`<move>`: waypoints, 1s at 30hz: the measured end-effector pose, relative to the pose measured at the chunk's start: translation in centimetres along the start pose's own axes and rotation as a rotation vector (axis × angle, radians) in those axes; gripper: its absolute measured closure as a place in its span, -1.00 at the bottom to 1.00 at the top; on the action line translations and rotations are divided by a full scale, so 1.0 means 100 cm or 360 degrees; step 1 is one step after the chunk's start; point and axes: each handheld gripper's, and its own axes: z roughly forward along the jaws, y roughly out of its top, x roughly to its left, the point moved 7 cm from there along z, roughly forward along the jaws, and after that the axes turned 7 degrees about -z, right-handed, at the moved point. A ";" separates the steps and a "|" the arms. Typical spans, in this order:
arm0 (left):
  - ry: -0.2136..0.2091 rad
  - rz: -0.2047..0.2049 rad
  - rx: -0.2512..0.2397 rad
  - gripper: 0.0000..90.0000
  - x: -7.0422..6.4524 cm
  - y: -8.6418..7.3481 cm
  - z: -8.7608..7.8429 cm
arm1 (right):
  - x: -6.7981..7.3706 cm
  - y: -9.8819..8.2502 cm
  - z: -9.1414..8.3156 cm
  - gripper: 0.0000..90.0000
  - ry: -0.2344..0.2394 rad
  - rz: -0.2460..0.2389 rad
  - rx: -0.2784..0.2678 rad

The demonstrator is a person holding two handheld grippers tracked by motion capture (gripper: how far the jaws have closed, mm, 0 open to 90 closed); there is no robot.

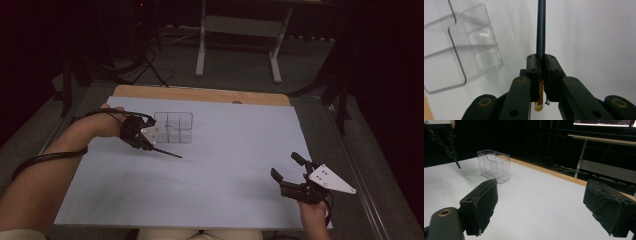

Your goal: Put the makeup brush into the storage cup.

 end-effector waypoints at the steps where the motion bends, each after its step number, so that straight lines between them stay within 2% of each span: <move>1: -0.0005 -0.0009 0.0001 0.87 0.000 0.002 0.000 | 0.000 0.000 0.000 -0.72 0.0002 0.0002 -0.0002; 7: -0.0006 0.0008 -0.0052 0.87 -0.002 0.021 -0.001 | 0.003 0.001 0.001 -0.72 0.0024 0.0002 0.0003; 10: 0.0019 0.0067 -0.0117 0.87 -0.005 0.035 -0.005 | 0.006 0.004 0.001 -0.72 0.0037 -0.0011 -0.0001; 14: 0.0015 0.0097 -0.0124 0.87 -0.008 0.043 -0.007 | 0.011 0.006 0.004 -0.72 0.0070 -0.0015 0.0011; 15: 0.0003 0.0090 -0.0127 0.87 -0.010 0.046 -0.008 | 0.014 0.007 0.005 -0.72 0.0091 -0.0027 0.0016; 16: 0.0008 0.0101 -0.0123 0.87 -0.011 0.049 -0.008 | 0.021 0.012 0.009 -0.72 0.0149 -0.0048 0.0024; 18: 0.0001 0.0117 -0.0107 0.87 -0.014 0.054 -0.008 | 0.024 0.014 0.010 -0.72 0.0167 -0.0048 0.0022; 19: 0.0010 0.0137 -0.0099 0.87 -0.015 0.055 -0.008 | 0.029 0.017 0.012 -0.72 0.0199 -0.0057 0.0026; 20: -0.0010 0.0146 -0.0102 0.87 -0.018 0.059 -0.009 | 0.032 0.019 0.013 -0.72 0.0215 -0.0063 0.0032; 22: 0.0006 0.0146 -0.0107 0.87 -0.019 0.063 -0.010 | 0.044 0.025 0.019 -0.72 0.0290 -0.0089 0.0062; 23: -0.0003 0.0152 -0.0114 0.87 -0.019 0.065 -0.010 | 0.044 0.025 0.019 -0.72 0.0290 -0.0089 0.0062; 25: 0.0016 0.0137 -0.0095 0.87 -0.019 0.069 -0.011 | 0.050 0.029 0.023 -0.72 0.0359 -0.0056 0.0073; 27: 0.0011 0.0163 -0.0081 0.87 -0.021 0.075 -0.011 | 0.055 0.033 0.028 -0.73 0.0388 -0.0058 0.0089; 28: 0.0007 0.0162 -0.0073 0.87 -0.021 0.078 -0.012 | 0.060 0.038 0.034 -0.73 0.0433 -0.0059 0.0093; 30: 0.0001 0.0181 -0.0076 0.87 -0.022 0.083 -0.013 | 0.062 0.039 0.036 -0.72 0.0443 -0.0061 0.0094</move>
